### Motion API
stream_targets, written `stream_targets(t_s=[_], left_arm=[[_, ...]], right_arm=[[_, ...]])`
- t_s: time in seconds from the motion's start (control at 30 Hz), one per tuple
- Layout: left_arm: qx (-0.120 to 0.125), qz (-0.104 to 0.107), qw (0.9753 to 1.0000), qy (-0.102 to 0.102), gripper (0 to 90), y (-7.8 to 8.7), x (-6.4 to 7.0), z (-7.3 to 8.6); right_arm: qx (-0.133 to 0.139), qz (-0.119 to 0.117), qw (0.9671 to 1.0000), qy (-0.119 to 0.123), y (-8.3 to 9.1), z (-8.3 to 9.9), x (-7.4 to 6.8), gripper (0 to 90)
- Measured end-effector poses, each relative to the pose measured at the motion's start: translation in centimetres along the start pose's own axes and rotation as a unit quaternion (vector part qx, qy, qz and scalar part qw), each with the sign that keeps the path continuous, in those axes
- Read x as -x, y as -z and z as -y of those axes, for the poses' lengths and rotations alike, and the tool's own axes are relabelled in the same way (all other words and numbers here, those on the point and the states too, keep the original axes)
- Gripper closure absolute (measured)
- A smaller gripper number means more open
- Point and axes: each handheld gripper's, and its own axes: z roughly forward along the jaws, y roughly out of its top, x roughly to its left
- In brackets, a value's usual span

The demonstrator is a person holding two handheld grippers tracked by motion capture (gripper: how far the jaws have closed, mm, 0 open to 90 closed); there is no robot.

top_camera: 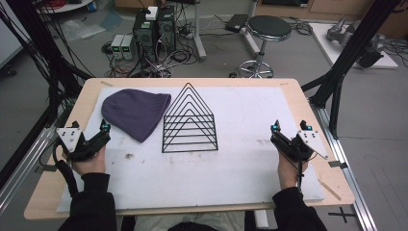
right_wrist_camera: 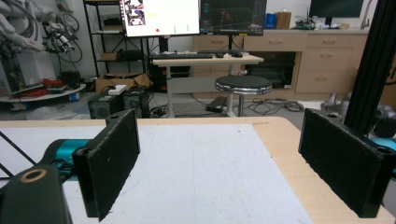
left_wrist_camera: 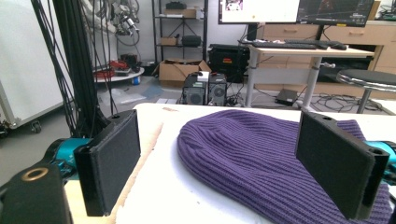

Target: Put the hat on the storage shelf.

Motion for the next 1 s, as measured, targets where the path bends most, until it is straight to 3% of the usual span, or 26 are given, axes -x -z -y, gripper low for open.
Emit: stream_targets(t_s=[0.63, 0.8, 0.93, 1.0], left_arm=[[-0.007, 0.003, 1.0, 0.005, 14.6, -0.3, -0.2, 0.1], [-0.01, 0.005, 0.9996, 0.026, 14.7, -0.4, -0.4, 0.0], [-0.021, 0.014, 0.9992, 0.03, 16.0, -0.9, -0.4, -0.5], [-0.041, 0.026, 0.9982, 0.034, 20.3, -1.2, -0.4, -1.0]], right_arm=[[-0.007, -0.001, 1.0, -0.001, -0.1, 0.1, 0.0, 11.9], [-0.008, -0.001, 1.0, 0.001, -0.2, 0.1, 0.0, 11.9], [-0.008, -0.001, 1.0, 0.003, -0.2, 0.1, 0.0, 11.9], [-0.008, -0.001, 1.0, 0.004, -0.2, 0.2, -0.1, 11.9]])
